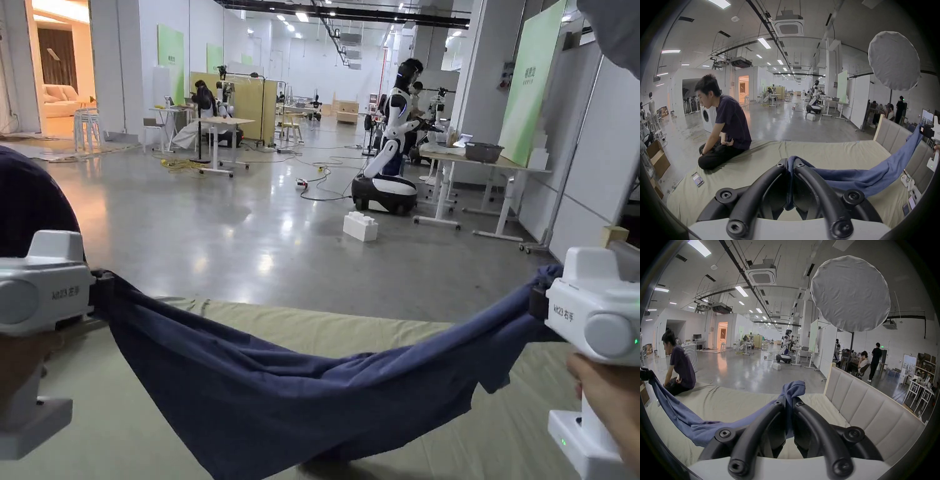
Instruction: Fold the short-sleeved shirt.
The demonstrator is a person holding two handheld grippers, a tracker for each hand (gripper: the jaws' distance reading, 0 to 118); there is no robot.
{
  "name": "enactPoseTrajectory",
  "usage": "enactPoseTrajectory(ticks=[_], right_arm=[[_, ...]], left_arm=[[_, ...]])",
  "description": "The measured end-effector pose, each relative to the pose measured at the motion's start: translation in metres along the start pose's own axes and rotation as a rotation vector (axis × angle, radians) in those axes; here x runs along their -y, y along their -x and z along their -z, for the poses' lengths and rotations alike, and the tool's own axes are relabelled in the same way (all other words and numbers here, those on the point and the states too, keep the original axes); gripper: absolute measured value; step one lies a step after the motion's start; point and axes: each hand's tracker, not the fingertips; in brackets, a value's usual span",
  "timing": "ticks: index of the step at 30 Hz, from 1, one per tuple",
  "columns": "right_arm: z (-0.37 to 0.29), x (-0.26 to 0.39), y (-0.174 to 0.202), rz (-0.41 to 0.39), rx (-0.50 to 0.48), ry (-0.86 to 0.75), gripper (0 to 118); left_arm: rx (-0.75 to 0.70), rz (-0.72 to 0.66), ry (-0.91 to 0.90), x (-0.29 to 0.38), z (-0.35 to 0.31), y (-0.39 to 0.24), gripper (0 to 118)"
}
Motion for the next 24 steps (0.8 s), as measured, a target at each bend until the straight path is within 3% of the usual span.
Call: enactPoseTrajectory(ticks=[3, 13, 24], right_arm=[[-0.021, 0.028, 0.000, -0.032, 0.002, 0.010, 7], [-0.115, 0.131, -0.022, -0.010, -0.019, 0.181, 7], [-0.139, 0.278, -0.005, -0.067, -0.050, 0.496, 7]], left_arm=[[0.015, -0.014, 0.018, 0.036, -0.016, 0.001, 6], [0.049, -0.097, 0.134, 0.157, -0.096, 0.029, 6], [-0.003, -0.151, 0.484, 0.289, -0.106, 0.039, 6]])
